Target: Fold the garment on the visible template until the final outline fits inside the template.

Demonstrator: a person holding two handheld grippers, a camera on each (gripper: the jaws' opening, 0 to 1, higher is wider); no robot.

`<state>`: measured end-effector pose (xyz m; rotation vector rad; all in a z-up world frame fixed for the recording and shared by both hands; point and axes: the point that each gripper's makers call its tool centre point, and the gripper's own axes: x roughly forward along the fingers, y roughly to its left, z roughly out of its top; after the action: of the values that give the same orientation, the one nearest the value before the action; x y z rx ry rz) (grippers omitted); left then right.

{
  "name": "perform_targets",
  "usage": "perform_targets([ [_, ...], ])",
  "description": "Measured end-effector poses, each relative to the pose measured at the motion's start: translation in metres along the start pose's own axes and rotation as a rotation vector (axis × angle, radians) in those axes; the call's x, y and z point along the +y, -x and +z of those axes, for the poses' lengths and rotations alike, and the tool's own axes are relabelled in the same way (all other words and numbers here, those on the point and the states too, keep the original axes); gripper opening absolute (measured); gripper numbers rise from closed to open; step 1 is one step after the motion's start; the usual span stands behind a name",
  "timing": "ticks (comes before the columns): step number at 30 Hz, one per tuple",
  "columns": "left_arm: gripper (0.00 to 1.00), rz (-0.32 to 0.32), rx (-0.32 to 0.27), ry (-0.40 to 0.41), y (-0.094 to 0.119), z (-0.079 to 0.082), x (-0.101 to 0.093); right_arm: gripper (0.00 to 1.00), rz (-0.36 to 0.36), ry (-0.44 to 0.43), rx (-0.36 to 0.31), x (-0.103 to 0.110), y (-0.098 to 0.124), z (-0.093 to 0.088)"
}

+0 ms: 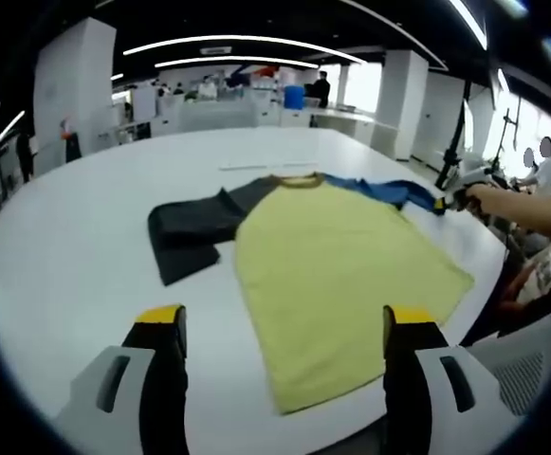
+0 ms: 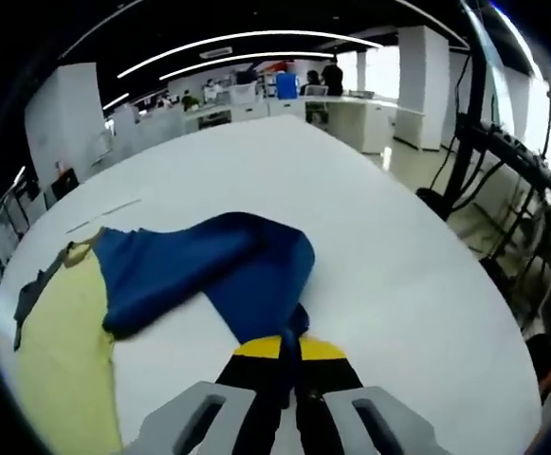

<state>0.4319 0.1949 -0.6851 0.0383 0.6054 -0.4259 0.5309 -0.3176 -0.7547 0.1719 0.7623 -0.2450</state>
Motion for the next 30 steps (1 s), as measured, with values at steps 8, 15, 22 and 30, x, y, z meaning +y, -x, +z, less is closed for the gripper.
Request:
perform_targets([
  [8,0.84,-0.014,0.000,-0.043,-0.001,0.003,-0.003,0.00,0.037,0.044,0.017,-0.018,0.022,0.009],
  [15,0.84,-0.031,0.007,-0.070,-0.007,0.004,-0.004,0.00,0.016,0.138,0.050,-0.040,0.030,0.014],
  [22,0.84,-0.034,0.038,-0.094,-0.006,-0.003,-0.005,0.00,-0.019,0.177,0.100,-0.064,0.028,0.011],
  [30,0.85,-0.027,0.030,-0.092,-0.005,-0.001,-0.003,0.00,-0.037,0.209,0.173,-0.076,0.019,0.001],
])
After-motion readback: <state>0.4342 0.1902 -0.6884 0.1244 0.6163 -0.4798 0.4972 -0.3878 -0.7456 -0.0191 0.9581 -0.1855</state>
